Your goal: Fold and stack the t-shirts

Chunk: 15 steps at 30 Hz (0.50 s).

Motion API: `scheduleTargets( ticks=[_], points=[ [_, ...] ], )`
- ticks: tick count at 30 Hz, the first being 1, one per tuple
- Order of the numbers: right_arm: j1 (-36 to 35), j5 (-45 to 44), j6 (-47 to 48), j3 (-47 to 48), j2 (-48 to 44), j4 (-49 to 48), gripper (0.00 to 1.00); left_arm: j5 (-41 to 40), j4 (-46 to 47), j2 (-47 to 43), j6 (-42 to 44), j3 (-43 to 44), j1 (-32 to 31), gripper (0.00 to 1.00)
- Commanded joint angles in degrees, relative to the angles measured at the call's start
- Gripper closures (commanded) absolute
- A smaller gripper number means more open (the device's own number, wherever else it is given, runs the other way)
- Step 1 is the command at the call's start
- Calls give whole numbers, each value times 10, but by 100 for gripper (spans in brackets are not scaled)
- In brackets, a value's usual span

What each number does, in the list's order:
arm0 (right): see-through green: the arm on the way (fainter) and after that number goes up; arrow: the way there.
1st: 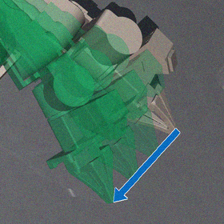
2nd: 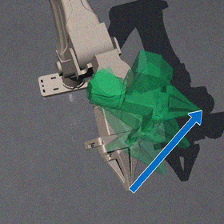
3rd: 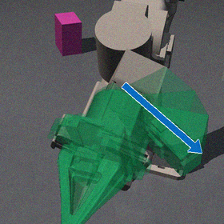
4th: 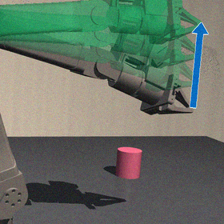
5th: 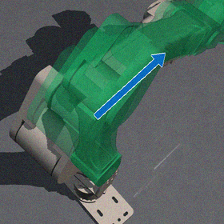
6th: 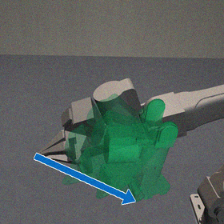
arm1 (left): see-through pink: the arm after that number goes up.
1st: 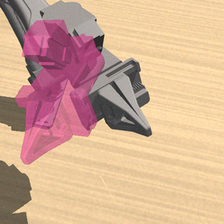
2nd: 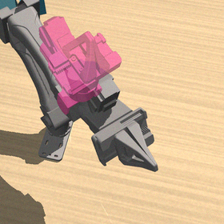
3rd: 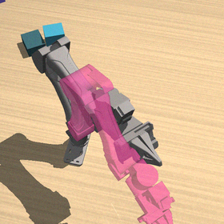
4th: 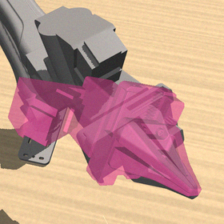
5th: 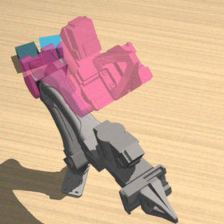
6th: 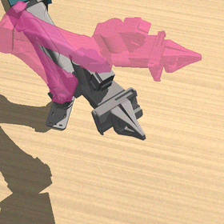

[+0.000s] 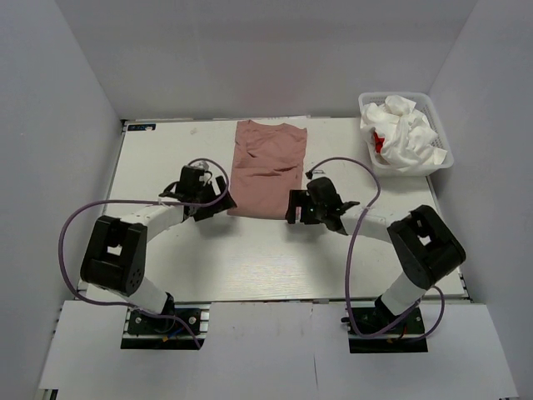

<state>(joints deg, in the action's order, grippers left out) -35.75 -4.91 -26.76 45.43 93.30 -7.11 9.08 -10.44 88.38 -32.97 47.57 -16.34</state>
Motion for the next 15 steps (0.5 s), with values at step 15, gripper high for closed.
scheduleTargets(
  ticks=[15],
  points=[
    [14,6,-88,-33,-2,-72,18,52,83,80,-10,-6,-2,39]
  ],
)
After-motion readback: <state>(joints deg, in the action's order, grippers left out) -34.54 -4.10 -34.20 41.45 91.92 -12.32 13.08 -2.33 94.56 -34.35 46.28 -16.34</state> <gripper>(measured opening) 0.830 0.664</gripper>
